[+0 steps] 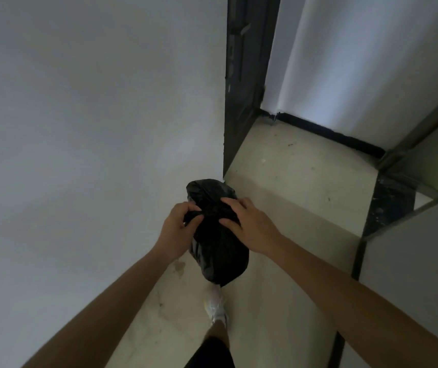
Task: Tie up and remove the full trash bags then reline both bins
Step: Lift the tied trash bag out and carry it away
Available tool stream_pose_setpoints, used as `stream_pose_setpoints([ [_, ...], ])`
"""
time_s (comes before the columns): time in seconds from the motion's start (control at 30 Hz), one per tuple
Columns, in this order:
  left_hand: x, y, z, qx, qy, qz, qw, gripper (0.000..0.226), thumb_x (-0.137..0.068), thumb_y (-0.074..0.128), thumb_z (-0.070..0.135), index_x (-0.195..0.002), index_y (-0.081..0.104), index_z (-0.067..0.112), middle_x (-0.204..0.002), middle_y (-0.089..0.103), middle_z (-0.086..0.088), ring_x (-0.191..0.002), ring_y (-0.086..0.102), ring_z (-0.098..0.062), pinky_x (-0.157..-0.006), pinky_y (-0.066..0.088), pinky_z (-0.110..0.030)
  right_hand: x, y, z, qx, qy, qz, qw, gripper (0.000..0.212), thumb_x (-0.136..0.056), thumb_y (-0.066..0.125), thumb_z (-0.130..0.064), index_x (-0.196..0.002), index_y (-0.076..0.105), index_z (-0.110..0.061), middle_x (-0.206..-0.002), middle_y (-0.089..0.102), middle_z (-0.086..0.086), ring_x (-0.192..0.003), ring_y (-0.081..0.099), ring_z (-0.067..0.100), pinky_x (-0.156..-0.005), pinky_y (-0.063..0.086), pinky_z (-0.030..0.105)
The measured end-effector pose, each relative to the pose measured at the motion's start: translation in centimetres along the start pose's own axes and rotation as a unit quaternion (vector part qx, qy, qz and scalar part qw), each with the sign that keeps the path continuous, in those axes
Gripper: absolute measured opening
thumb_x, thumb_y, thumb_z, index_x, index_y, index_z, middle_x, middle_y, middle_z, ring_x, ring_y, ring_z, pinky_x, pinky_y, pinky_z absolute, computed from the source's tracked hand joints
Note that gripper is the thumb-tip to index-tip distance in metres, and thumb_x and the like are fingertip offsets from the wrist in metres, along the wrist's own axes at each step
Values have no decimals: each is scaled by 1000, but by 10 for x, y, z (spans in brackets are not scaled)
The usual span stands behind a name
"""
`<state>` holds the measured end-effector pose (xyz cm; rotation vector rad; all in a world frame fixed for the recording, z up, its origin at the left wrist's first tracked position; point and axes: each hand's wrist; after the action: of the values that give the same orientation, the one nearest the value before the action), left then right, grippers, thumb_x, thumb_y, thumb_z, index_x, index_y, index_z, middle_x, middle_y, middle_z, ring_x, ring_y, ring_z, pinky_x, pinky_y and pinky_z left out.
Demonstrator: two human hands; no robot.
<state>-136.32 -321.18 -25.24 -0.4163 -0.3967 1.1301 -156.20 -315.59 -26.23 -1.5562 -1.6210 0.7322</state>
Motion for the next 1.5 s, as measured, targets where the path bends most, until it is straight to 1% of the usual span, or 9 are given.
stream_pose_setpoints([
  [0.33,-206,75,-103,33,-157,25,987,6,-95,58,9,-95,58,15,-96,55,2,-89,53,-15,-67,39,-8,-199,60,132,-38,131,-134,982,73,-101,43,-51,-159,6,-28,-155,27,13,-129,48,35,-104,44,43],
  [0.53,-257,198,-257,222,-366,98,898,12,-100,53,16,-92,54,25,-101,63,-7,-92,65,-25,-76,60,-46,-247,213,249,-19,208,-112,971,89,-90,47,-69,-158,3,-33,-161,16,16,-142,27,39,-108,40,53],
  [0.73,-264,306,-389,254,-441,129,851,15,-102,46,10,-92,49,20,-114,58,-12,-102,64,-23,-72,61,-38,-280,359,360,-199,428,-163,867,82,-88,62,-54,-153,26,-19,-138,52,15,-119,56,38,-97,50,43],
  [1.03,-271,369,-529,124,-448,129,876,7,-95,48,20,-101,46,20,-95,55,4,-88,59,-16,-85,57,-48,-322,489,435,-202,331,-158,908,66,-92,67,-28,-148,36,-9,-139,54,11,-125,53,25,-82,34,15],
  [1.2,-277,375,-579,119,-436,44,891,10,-93,53,12,-99,52,20,-94,56,2,-87,57,-14,-73,54,-27,-343,533,444,-232,275,-229,904,75,-92,57,-8,-157,21,-17,-145,47,5,-125,49,20,-83,41,15],
  [1.27,-282,368,-586,136,-404,25,904,15,-92,54,18,-104,56,25,-104,60,-2,-96,61,-17,-85,55,-35,-350,527,443,-243,272,-217,906,79,-94,55,-7,-159,12,-19,-152,38,5,-124,43,14,-76,41,6],
  [1.33,-284,356,-577,78,-356,21,931,30,-99,49,24,-128,54,20,-120,58,0,-110,56,-13,-96,44,-25,-352,506,436,-205,246,-173,932,75,-99,51,-14,-159,6,-18,-162,22,6,-138,35,15,-95,30,4],
  [1.43,-283,332,-541,-86,-231,77,966,48,-104,38,34,-149,37,15,-156,34,-10,-142,30,-19,-112,17,-9,-350,467,425,-87,126,-95,984,69,-103,45,-29,-159,10,-12,-166,11,13,-151,18,23,-106,18,9],
  [1.5,-280,317,-509,-170,-184,91,964,52,-105,34,38,-152,30,17,-162,17,-12,-149,16,-25,-120,12,-24,-349,437,412,-18,57,-55,997,68,-103,40,-40,-159,14,-11,-165,10,17,-151,18,31,-117,24,28],
])
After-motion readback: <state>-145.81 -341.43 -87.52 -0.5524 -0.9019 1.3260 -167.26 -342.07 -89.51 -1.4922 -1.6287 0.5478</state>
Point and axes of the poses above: each hand's wrist, its own x-axis away from the middle knuckle, its own y-axis out of the palm, z = x × y
